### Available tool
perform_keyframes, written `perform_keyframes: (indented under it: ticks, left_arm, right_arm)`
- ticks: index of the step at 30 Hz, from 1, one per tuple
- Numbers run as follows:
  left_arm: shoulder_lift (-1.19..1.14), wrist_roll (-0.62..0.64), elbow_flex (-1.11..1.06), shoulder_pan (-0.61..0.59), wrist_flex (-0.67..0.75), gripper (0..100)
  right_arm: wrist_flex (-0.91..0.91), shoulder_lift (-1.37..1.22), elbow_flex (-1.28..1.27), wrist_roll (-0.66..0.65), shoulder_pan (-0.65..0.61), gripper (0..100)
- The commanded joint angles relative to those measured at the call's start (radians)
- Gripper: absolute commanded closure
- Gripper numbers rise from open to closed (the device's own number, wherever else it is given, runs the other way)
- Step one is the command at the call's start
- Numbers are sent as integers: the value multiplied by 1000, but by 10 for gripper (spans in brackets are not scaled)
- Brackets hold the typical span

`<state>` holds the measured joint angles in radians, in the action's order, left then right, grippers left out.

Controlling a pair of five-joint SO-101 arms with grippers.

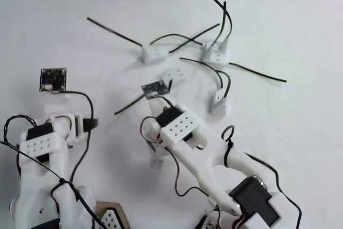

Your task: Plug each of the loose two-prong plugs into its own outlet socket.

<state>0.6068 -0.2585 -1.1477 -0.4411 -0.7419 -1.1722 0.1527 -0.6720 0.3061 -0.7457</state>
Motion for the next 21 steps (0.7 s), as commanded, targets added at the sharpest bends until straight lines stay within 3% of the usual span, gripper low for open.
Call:
perform_keyframes:
  ticks: [1,12,21]
  left_arm:
    - [25,3,0,-8,18,642]
    - [25,2,0,-8,18,642]
    - [25,2,0,-10,18,642]
  right_arm:
    - [87,41,-14,35,-7,822]
    - [110,39,-28,94,-111,822]
    - [107,39,-34,92,-31,822]
